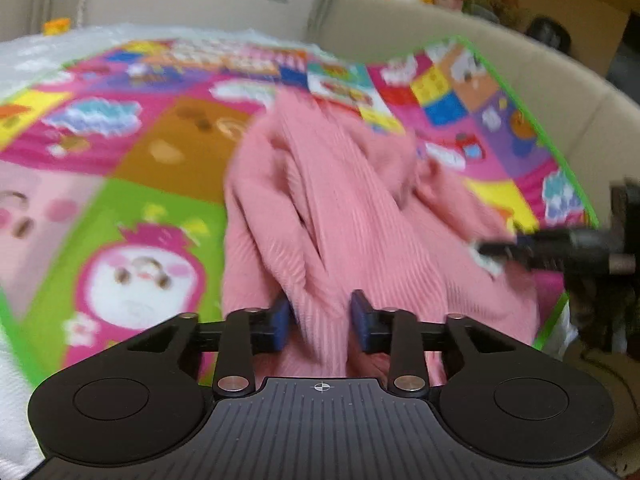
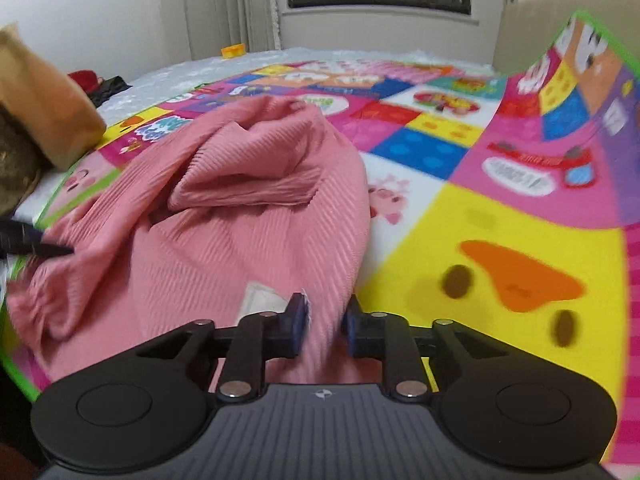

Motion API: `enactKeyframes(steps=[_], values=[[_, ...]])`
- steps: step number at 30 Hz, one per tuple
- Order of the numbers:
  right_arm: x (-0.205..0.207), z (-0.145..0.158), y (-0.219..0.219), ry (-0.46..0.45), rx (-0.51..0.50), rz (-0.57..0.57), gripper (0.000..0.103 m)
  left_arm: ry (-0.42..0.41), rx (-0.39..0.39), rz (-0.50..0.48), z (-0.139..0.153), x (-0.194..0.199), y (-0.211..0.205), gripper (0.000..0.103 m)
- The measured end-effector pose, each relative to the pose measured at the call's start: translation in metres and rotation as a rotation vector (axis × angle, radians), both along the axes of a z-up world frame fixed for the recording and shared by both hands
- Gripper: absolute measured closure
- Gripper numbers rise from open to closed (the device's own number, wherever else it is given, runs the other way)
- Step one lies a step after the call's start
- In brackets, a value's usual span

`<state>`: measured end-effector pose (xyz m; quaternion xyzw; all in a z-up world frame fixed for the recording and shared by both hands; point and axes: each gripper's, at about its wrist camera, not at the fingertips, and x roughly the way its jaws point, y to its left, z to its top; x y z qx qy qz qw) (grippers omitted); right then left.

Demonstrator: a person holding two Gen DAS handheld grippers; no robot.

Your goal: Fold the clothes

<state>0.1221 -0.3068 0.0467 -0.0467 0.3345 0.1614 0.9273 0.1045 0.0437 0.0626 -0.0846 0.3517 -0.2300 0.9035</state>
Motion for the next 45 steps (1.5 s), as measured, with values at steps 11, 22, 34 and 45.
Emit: enactKeyframes(steps=[11,22,34,45], values=[[-0.003,0.024,-0.014,-0.144,0.072,-0.11,0.035,0.013,0.08,-0.125,0.014,-0.006,-0.057,0.008],[0.0,0.041,0.041,-0.261,-0.121,0.063,0.026,-0.167,0.243,0.017,0.034,0.043,-0.006,0.092],[0.088,-0.002,0.159,-0.16,-0.305,0.335,0.025,-0.156,0.259,0.527,0.031,0.14,0.14,0.094],[0.182,0.102,0.047,-0.436,-0.519,-0.041,0.095,-0.144,0.314,0.518,0.008,0.175,0.147,0.093]])
